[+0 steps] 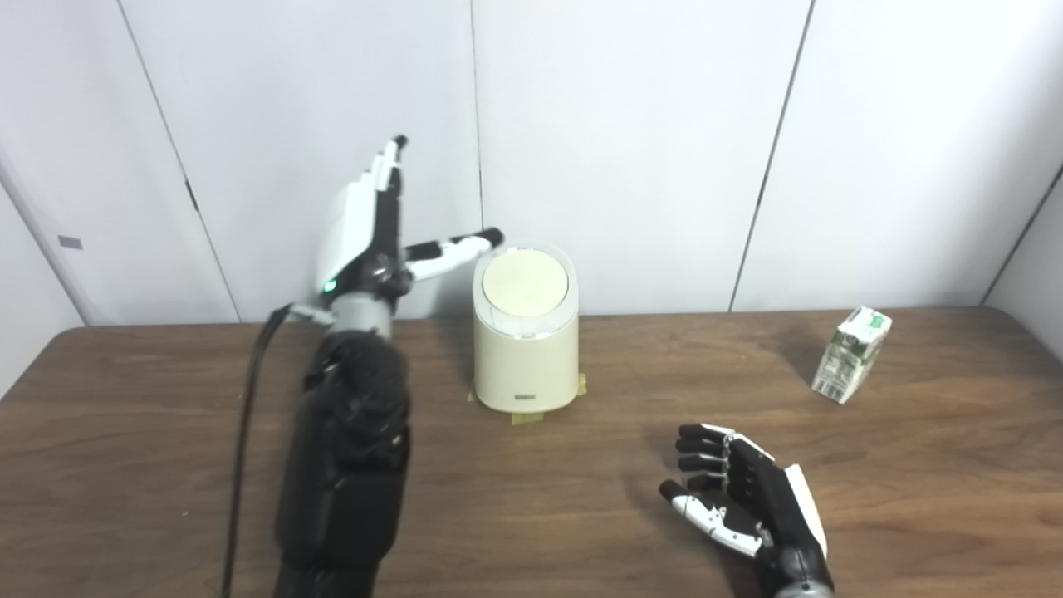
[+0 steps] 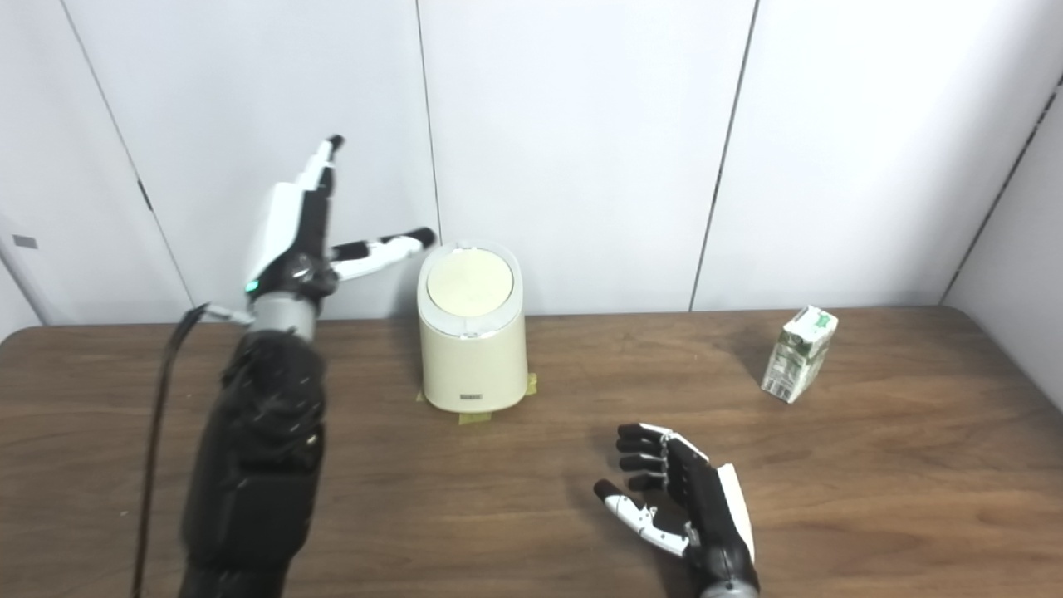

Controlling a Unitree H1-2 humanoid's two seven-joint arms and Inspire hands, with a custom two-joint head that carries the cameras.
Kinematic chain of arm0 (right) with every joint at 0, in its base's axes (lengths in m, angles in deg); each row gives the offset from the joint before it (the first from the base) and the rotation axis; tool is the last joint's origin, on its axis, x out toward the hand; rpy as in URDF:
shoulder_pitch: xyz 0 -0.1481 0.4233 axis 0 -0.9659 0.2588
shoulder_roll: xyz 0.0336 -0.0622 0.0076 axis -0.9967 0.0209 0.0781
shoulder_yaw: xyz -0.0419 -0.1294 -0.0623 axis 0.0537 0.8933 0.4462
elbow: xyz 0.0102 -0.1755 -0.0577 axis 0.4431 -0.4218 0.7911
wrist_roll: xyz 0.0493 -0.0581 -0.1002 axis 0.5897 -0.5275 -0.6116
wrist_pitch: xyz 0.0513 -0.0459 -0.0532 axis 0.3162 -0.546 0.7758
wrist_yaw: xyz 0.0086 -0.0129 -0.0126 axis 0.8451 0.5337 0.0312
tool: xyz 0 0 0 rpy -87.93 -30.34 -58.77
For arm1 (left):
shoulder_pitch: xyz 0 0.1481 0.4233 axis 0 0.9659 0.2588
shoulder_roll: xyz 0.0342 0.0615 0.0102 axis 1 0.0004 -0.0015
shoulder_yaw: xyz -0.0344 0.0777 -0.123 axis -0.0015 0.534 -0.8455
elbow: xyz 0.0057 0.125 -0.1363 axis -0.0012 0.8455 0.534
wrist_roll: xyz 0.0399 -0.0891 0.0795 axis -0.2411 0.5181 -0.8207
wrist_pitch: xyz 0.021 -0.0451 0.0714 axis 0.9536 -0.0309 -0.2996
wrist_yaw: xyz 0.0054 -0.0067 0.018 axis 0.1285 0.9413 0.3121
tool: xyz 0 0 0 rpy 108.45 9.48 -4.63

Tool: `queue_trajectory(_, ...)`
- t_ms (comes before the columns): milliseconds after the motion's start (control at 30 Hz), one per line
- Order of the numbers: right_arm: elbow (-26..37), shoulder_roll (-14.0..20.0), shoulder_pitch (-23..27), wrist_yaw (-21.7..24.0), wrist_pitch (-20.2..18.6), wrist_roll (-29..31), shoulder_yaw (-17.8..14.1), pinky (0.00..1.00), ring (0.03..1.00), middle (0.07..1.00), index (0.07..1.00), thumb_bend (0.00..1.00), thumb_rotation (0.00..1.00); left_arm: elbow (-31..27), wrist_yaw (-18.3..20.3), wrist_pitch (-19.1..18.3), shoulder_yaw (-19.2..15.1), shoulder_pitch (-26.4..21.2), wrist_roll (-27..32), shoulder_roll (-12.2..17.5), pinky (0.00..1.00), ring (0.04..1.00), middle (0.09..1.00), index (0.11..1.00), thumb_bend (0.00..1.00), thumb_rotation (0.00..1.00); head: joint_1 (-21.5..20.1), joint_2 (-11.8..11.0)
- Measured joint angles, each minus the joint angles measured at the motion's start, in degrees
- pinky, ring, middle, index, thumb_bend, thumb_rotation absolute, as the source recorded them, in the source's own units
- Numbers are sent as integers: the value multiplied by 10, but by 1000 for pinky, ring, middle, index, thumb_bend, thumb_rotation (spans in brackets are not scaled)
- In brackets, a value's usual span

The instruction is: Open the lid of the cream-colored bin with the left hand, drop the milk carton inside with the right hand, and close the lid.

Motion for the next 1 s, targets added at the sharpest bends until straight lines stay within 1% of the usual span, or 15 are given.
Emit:
queue_trajectory(100,3,-1,-1,0,-4,3,0,568,653,682,669,304,50,40,-1,0,-3,-15,-23,-14,1000,1000,1000,1000,939,292,0,1)
queue_trajectory(200,6,-1,-1,1,-10,5,1,578,659,686,672,305,50,89,-11,0,-7,-29,-37,-18,1000,1000,1000,1000,921,274,0,1)
queue_trajectory(300,6,-1,-1,1,-10,6,1,572,654,682,670,305,46,144,-37,0,-10,-42,-37,-18,1000,1000,1000,1000,920,267,-2,1)
queue_trajectory(367,6,-1,-1,1,-10,5,2,569,654,683,672,303,27,170,-54,0,-16,-48,-32,-18,1000,1000,1000,1000,916,246,-3,1)
queue_trajectory(467,7,-1,-1,1,-10,3,3,569,657,685,673,304,16,201,-69,0,-25,-55,-19,-18,1000,1000,1000,1000,912,237,-4,1)
queue_trajectory(567,7,-1,-1,0,-10,-1,5,566,653,680,669,308,3,222,-82,0,-19,-58,-14,-17,1000,1000,1000,1000,914,215,-5,2)
queue_trajectory(633,7,-1,-1,0,-10,-1,6,574,659,685,671,308,0,232,-97,0,-9,-57,-11,-13,1000,1000,1000,1000,925,172,-7,3)
queue_trajectory(767,8,0,-2,1,-9,-1,7,570,657,683,671,303,0,241,-117,0,16,-57,4,0,1000,1000,1000,1000,937,138,-8,5)
queue_trajectory(833,8,0,-2,1,-10,0,7,571,657,683,670,305,0,241,-122,0,27,-55,9,6,1000,1000,1000,1000,946,161,-8,6)
queue_trajectory(867,8,0,-2,1,-10,0,7,578,661,687,671,303,0,241,-122,1,31,-53,10,9,1000,1000,1000,1000,948,198,-8,7)
queue_trajectory(933,8,0,-2,1,-10,-1,9,584,667,691,675,301,0,241,-124,1,35,-50,23,14,1000,1000,1000,1000,947,220,-8,7)
queue_trajectory(967,8,0,-2,1,-10,-3,10,585,668,692,676,302,0,241,-125,1,38,-47,29,16,1000,1000,1000,1000,945,256,-8,6)
queue_trajectory(1000,8,1,-2,1,-9,-4,11,586,668,692,676,304,0,241,-126,1,40,-44,32,19,1000,1000,1000,1000,945,272,-8,6)
